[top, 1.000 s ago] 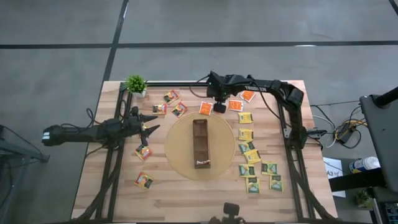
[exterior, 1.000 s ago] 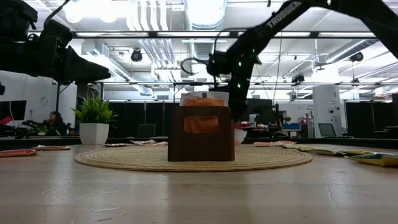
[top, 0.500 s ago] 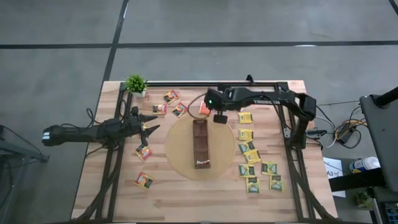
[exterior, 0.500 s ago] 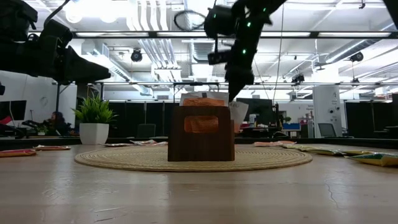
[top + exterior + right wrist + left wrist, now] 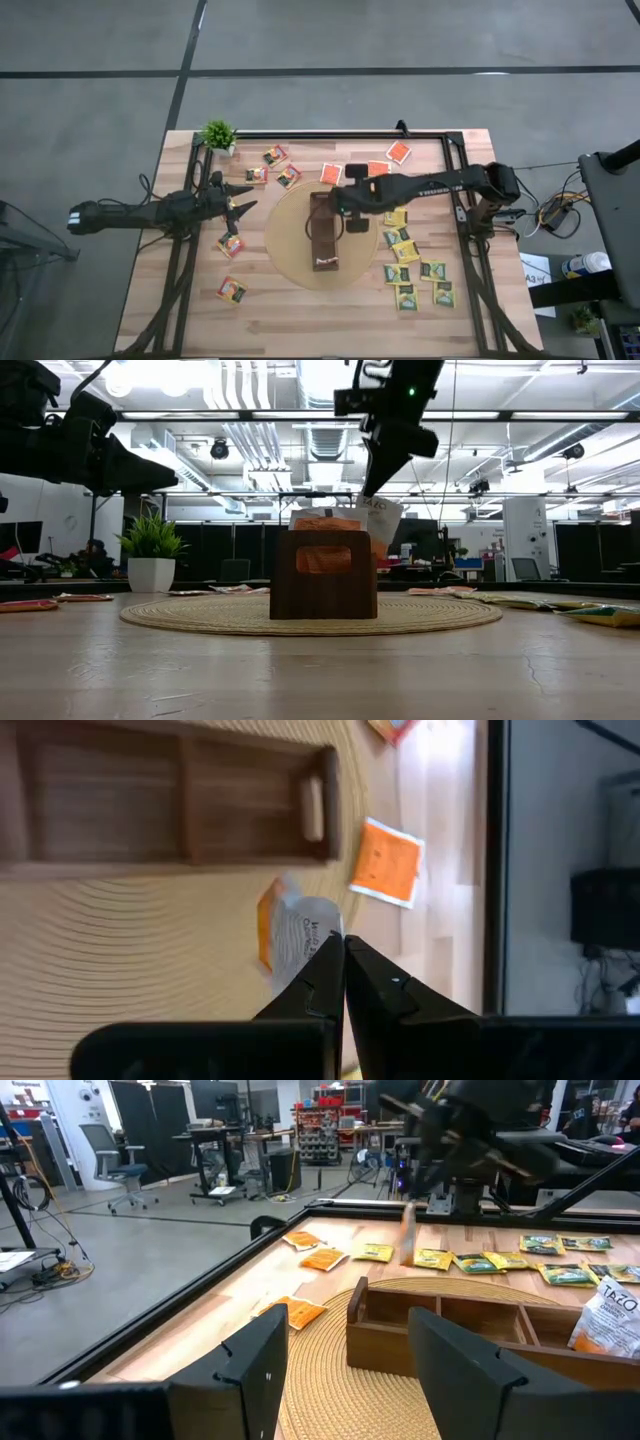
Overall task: Pick & Place Tea
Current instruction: Put the white tea bag into the bottom section of the wooden organizer
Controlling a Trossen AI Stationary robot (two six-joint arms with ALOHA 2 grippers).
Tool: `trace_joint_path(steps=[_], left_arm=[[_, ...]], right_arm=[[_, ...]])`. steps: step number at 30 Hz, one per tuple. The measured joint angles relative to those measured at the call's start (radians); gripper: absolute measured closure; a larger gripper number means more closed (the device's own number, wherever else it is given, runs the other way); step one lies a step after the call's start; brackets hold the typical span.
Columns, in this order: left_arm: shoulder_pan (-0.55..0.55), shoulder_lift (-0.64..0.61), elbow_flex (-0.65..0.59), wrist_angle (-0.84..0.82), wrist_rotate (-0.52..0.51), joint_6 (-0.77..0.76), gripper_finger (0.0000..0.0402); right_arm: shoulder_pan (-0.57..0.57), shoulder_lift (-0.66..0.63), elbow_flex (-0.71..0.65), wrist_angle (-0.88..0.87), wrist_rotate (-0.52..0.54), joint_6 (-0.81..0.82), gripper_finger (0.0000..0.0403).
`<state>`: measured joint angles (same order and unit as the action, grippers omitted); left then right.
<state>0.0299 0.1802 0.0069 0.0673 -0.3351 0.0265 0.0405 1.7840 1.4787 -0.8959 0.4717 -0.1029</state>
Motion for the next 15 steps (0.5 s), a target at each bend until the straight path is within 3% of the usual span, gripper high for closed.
trace_joint_path(steps=[15], left_arm=[[0.001,0.000,0.000,0.000,0.000,0.000,0.0199]], right_arm=[[0.144,0.000,0.067,-0.009,0.000,0.050,0.0395]])
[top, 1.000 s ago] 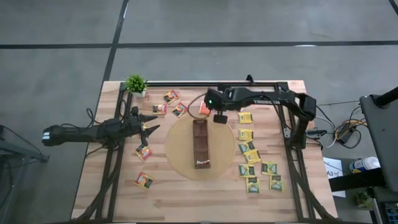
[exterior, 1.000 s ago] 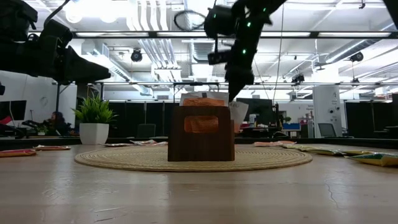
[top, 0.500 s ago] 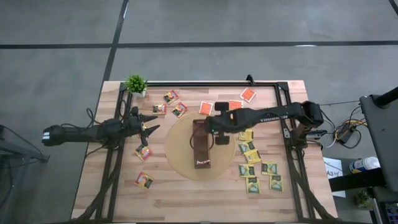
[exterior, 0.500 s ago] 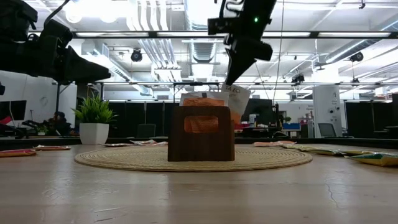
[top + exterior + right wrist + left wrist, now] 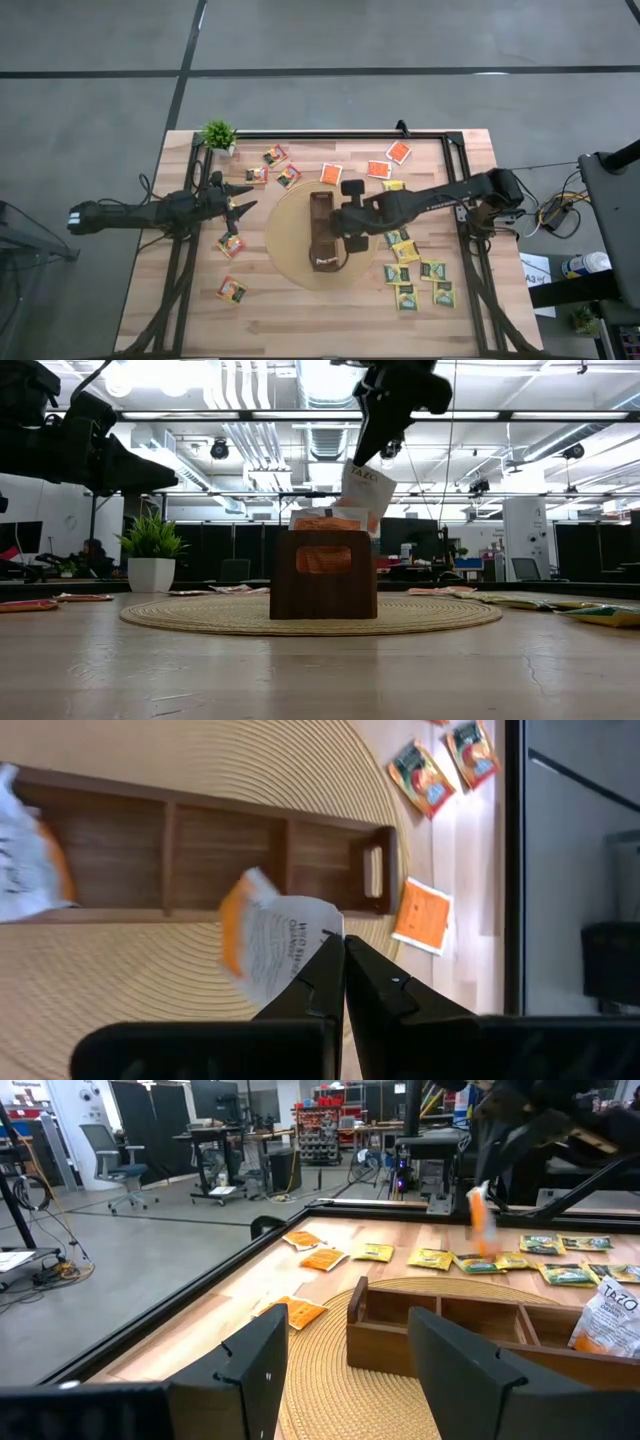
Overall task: Pick & Place Tea
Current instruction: Put the white tea bag into the bottom section of the wooden organizer
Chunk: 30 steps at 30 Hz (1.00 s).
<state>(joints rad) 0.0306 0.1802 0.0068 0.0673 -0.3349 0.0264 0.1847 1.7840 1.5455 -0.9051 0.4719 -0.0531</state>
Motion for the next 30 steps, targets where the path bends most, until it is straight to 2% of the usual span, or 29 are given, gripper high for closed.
trace_joint_path(steps=[17,30], left_arm=[[-0.001,0.000,0.000,0.000,0.000,0.000,0.0199],[-0.001,0.000,0.000,0.000,0.000,0.000,0.0199]], right_arm=[[0.095,0.001,0.006,0.071,-0.004,0.025,0.0395],[0.117,0.103,0.056,0.094,-0.054,-0.002,0.0395]])
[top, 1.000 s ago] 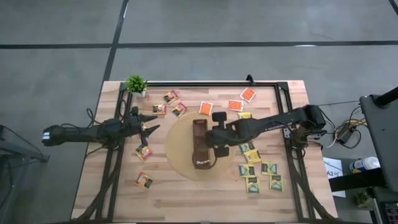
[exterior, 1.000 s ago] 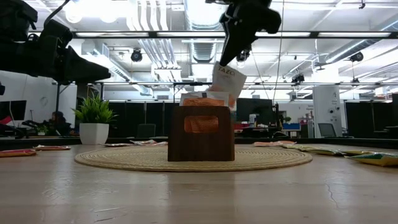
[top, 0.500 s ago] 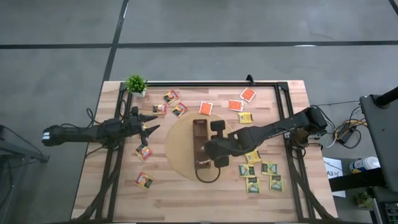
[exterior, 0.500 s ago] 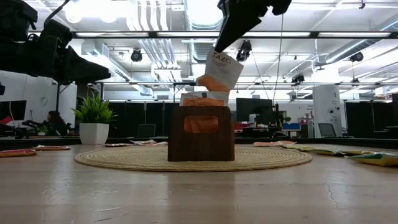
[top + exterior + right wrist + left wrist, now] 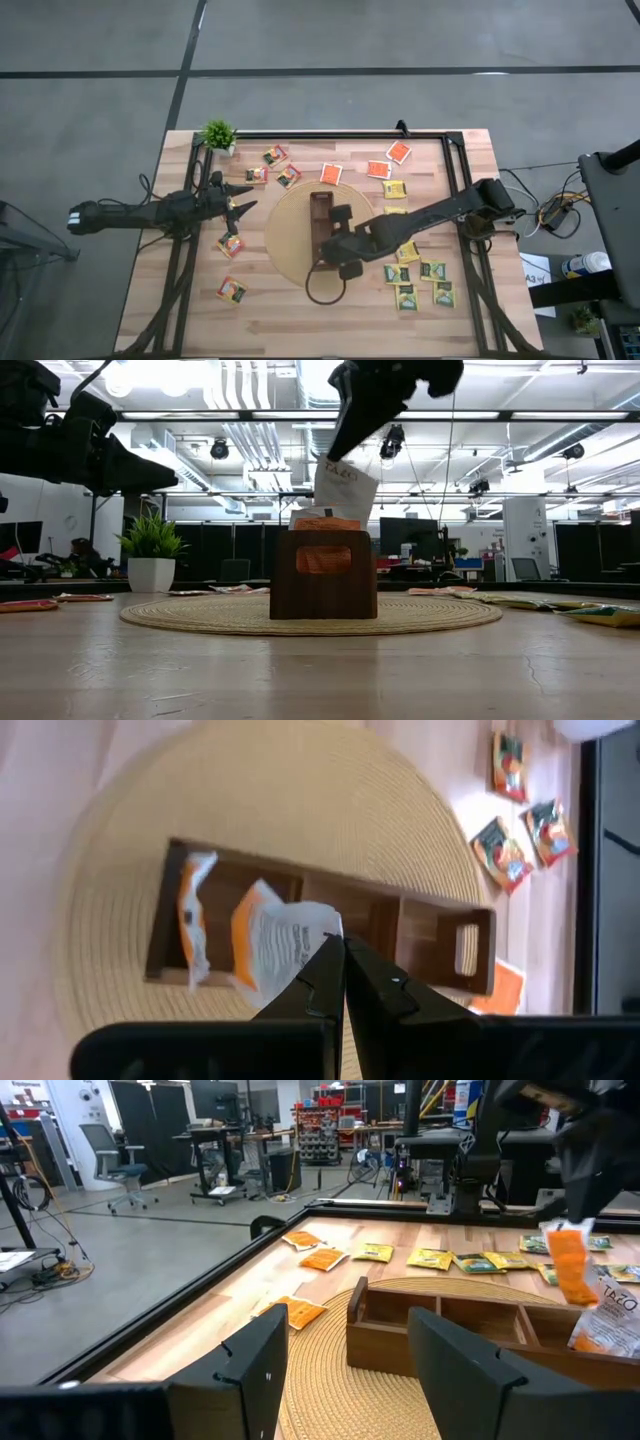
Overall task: Pick & Place Tea
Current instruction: Put the white tea bag into the bottom section of the wooden organizer
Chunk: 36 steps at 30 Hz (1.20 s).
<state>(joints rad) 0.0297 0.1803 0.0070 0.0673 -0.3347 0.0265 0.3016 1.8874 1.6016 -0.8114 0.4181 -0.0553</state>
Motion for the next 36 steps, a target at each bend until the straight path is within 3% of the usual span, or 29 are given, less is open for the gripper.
trace_joint_path(steps=[36], left_arm=[[0.001,0.000,0.000,0.000,0.000,0.000,0.0199]], right_arm=[[-0.001,0.002,-0.001,0.010,-0.001,-0.019,0.0381]])
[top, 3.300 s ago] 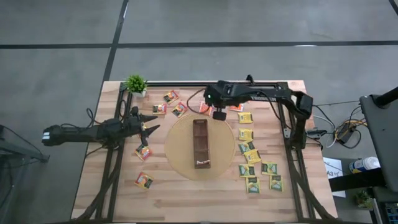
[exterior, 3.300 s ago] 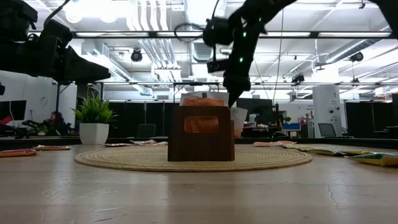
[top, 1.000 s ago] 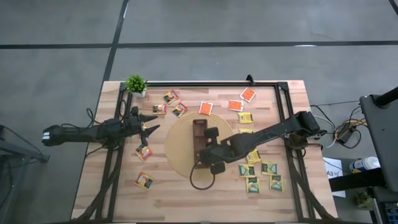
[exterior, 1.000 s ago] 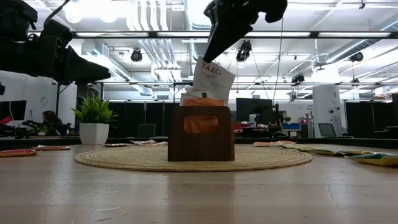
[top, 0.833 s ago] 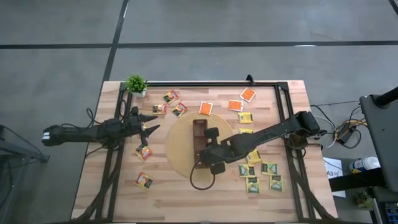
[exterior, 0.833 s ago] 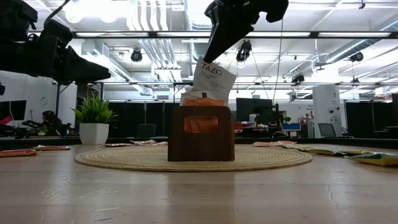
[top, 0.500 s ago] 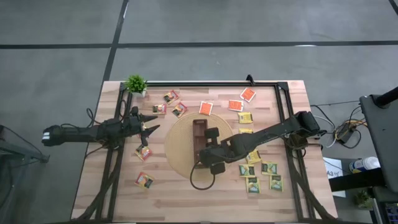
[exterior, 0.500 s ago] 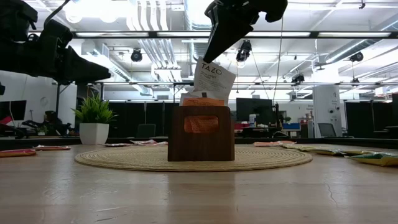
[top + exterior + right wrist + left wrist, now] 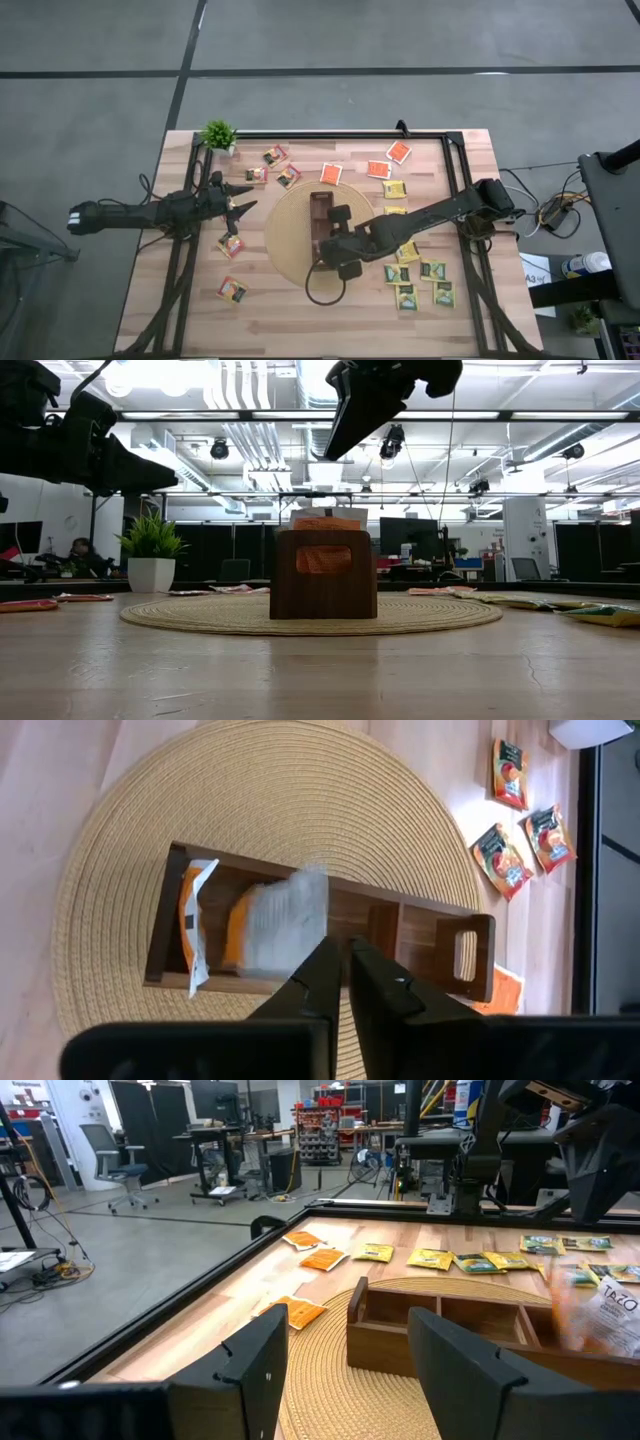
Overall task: Pick & Place Tea
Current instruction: Put the white tea bag into the bottom section of the wooden organizer
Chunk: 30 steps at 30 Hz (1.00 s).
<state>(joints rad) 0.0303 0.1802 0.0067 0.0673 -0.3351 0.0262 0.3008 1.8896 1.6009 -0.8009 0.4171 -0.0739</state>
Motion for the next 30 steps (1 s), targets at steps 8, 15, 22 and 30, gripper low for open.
trace_joint_path(steps=[8,15,22,30], left_arm=[[0.000,0.000,0.000,0.000,0.000,0.000,0.0199],[-0.001,0.000,0.000,0.000,0.000,0.000,0.0199],[0.000,0.000,0.000,0.000,0.000,0.000,0.0199],[0.000,0.000,0.000,0.000,0.000,0.000,0.0199]], right_arm=[[0.000,0.000,0.000,-0.001,0.001,-0.019,0.0329],[-0.060,-0.001,0.000,-0.014,-0.124,-0.040,0.0283],[-0.196,-0.001,-0.051,-0.011,-0.392,-0.039,0.0263],[-0.250,-0.001,-0.150,0.102,-0.515,-0.026,0.0268]])
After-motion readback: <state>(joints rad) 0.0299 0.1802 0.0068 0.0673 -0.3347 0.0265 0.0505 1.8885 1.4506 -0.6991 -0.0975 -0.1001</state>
